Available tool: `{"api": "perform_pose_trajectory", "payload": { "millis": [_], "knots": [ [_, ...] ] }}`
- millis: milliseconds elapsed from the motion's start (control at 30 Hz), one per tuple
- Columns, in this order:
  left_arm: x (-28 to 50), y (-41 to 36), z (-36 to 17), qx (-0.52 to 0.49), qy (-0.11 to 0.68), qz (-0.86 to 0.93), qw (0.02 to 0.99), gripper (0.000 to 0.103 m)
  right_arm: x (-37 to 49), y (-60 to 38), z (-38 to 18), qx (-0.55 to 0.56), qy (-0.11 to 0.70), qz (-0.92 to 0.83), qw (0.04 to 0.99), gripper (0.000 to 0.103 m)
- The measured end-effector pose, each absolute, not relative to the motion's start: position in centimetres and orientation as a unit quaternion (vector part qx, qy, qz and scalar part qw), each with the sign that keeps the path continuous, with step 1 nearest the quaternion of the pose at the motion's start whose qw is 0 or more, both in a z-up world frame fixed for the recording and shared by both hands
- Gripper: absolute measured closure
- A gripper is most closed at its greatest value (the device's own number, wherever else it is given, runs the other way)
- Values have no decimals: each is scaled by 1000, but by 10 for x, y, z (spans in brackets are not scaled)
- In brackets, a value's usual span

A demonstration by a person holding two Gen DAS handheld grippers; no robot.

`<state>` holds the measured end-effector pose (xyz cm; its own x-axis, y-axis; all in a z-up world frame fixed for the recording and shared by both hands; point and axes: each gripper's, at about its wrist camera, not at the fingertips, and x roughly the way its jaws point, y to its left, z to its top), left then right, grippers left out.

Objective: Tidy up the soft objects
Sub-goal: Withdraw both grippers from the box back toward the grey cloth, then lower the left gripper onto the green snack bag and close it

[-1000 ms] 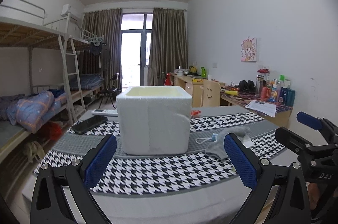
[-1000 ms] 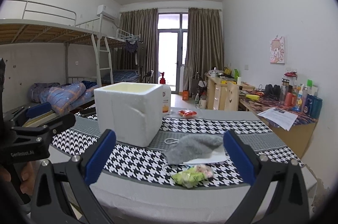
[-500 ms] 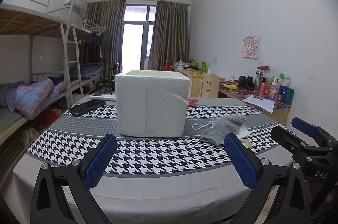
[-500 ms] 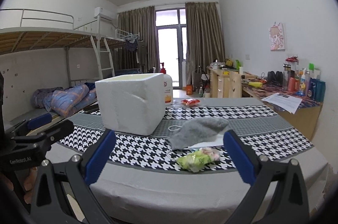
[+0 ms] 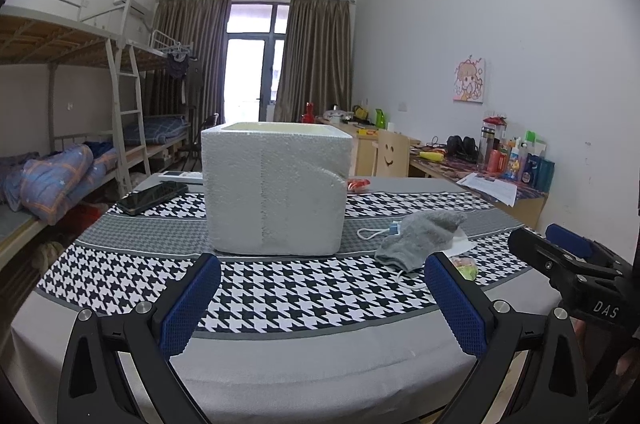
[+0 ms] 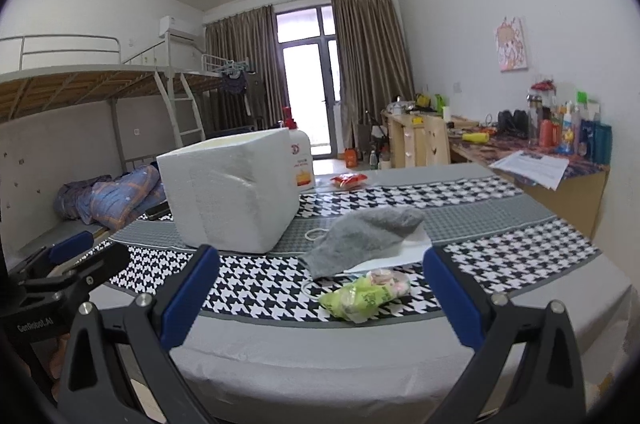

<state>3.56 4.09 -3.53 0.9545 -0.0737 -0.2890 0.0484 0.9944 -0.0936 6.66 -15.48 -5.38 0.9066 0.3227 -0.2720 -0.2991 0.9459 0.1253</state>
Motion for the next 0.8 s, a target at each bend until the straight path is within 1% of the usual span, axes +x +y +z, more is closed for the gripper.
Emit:
{"api": "perform_pose_trajectory", "payload": {
  "millis": [267, 433, 800],
  "knots": [
    [54, 40, -40, -43, 157, -37, 986, 1, 80, -152, -56, 40, 153, 160, 974, 0],
    [69, 32, -45, -35, 171, -51, 983, 1, 95, -158, -61, 40, 171, 142, 974, 0],
    [105, -20, -52, -8, 197, -124, 972, 1, 105, -194, -65, 18, 184, 67, 981, 0]
  ]
}}
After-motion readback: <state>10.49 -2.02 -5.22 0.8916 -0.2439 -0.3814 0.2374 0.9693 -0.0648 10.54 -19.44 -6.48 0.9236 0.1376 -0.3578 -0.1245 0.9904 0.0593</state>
